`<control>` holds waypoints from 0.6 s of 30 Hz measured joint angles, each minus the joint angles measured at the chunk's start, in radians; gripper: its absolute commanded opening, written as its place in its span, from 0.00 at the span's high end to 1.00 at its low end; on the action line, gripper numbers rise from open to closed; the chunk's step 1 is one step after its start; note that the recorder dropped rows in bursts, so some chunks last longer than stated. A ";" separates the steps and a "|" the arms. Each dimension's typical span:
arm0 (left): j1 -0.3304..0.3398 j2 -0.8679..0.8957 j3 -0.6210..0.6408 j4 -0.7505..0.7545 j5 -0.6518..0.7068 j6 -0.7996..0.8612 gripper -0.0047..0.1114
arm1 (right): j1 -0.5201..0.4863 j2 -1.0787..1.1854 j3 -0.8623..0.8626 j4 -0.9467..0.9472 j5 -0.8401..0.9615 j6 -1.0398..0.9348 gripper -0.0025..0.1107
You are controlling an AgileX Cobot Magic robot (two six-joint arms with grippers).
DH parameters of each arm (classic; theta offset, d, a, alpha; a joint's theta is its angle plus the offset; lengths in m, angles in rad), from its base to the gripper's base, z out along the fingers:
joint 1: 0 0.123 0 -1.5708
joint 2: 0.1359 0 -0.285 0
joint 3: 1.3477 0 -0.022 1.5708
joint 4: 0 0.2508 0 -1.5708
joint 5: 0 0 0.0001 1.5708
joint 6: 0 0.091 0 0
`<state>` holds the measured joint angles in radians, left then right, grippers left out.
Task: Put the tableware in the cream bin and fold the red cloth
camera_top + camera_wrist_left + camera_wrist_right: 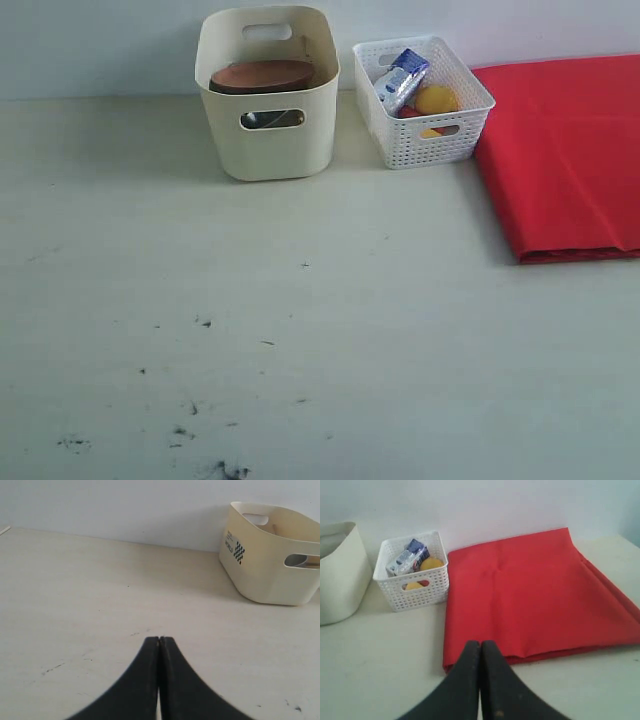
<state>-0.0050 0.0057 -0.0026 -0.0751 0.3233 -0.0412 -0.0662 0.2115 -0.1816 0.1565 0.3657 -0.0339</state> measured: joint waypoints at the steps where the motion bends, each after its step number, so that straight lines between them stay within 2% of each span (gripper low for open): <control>1: 0.000 0.000 0.000 0.000 0.000 0.000 0.96 | 0.002 0.000 0.011 -0.002 0.000 0.000 0.98; 10: 0.000 0.000 0.000 0.000 0.000 0.000 0.96 | 0.045 -0.021 0.123 -0.005 -0.070 0.000 0.98; 18: 0.000 0.000 0.000 0.000 0.000 0.000 0.96 | 0.051 -0.180 0.176 0.005 -0.113 0.000 0.98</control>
<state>-0.0050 0.0057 -0.0026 -0.0751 0.3233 -0.0412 -0.0149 0.0316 -0.0056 0.1613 0.2529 -0.0339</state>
